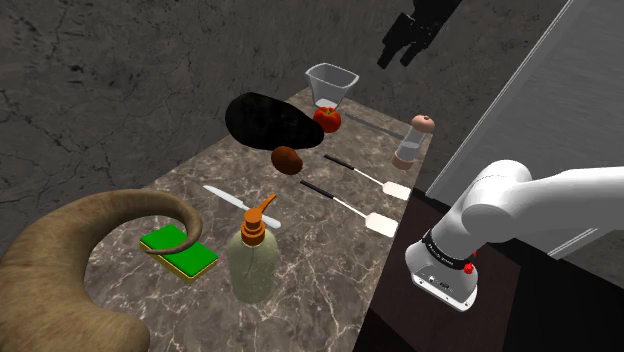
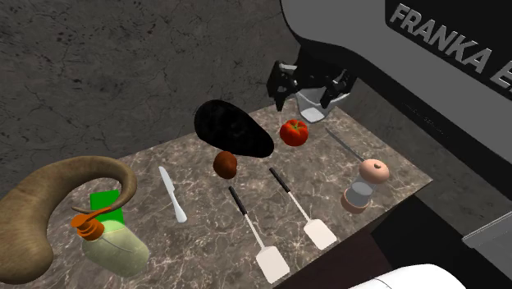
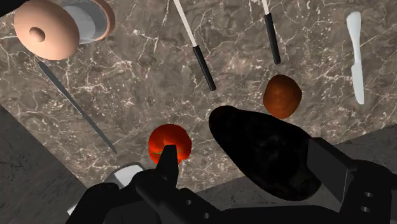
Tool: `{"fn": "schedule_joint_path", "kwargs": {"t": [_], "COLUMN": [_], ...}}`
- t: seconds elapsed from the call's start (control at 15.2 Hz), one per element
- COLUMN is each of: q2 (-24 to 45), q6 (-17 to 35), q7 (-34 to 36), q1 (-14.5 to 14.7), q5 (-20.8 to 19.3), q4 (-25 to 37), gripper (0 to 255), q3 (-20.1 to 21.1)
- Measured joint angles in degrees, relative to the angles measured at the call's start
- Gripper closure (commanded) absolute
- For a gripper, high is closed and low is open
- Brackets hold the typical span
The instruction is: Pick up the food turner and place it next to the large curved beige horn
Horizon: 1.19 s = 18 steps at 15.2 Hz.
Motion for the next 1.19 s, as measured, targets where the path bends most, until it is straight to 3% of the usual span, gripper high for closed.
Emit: {"fn": "schedule_joint_path", "kwargs": {"t": [0.26, 1.19], "q2": [-1.42, -1.77], "q6": [1.91, 19.02], "q7": [-1.72, -13.05], "q1": [0.57, 3.46], "q5": [-0.22, -2.75], "q4": [-4.4, -28.99], "gripper": [0, 0], "q3": [-0.4, -3.24]}}
